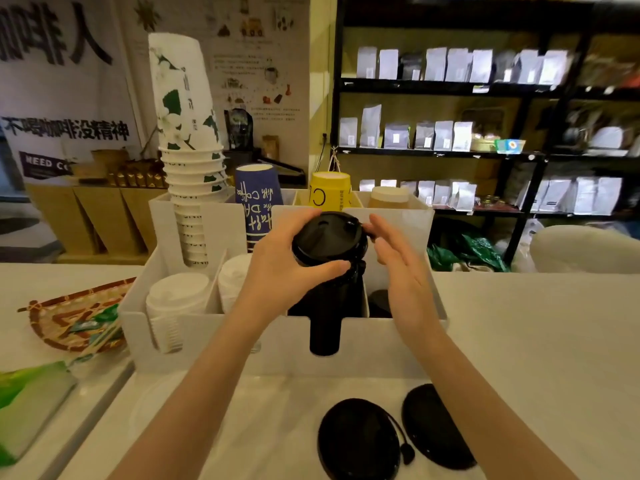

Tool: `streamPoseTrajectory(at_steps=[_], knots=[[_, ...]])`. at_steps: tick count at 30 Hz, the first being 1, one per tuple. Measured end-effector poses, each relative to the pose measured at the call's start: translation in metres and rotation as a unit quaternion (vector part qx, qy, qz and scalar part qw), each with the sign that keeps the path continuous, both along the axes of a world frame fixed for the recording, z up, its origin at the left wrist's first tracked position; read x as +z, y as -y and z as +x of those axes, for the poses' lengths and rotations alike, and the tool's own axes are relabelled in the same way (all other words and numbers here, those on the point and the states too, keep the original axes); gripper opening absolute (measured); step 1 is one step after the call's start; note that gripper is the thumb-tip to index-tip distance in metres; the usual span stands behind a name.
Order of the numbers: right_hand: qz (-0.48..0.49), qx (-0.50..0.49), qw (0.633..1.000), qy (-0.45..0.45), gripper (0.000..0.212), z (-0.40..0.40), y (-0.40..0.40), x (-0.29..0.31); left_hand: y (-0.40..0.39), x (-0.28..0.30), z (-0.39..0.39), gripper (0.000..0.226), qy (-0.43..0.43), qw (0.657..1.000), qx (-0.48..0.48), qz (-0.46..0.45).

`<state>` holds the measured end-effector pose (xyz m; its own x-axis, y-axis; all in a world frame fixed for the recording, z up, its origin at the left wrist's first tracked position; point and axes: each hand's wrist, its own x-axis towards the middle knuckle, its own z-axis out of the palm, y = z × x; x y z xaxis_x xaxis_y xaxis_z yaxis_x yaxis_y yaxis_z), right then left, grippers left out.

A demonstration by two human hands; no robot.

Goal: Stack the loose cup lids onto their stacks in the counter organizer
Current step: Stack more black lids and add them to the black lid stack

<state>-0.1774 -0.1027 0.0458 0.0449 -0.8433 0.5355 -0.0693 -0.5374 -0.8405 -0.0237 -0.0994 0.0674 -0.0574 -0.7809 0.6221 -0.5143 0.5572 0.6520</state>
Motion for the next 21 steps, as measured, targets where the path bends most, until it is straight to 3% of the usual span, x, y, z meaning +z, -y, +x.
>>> streamPoseTrajectory(at_steps=[11, 21], knots=[[0.052, -0.011, 0.998, -0.026, 0.049, 0.001, 0.024, -0.029, 0.023, -0.024, -0.002, 0.063, 0.016, 0.999, 0.028, 0.031], [0.013, -0.061, 0.997, -0.055, 0.032, 0.001, 0.022, -0.032, 0.028, -0.024, 0.007, 0.07, 0.084, 0.994, 0.017, 0.072]])
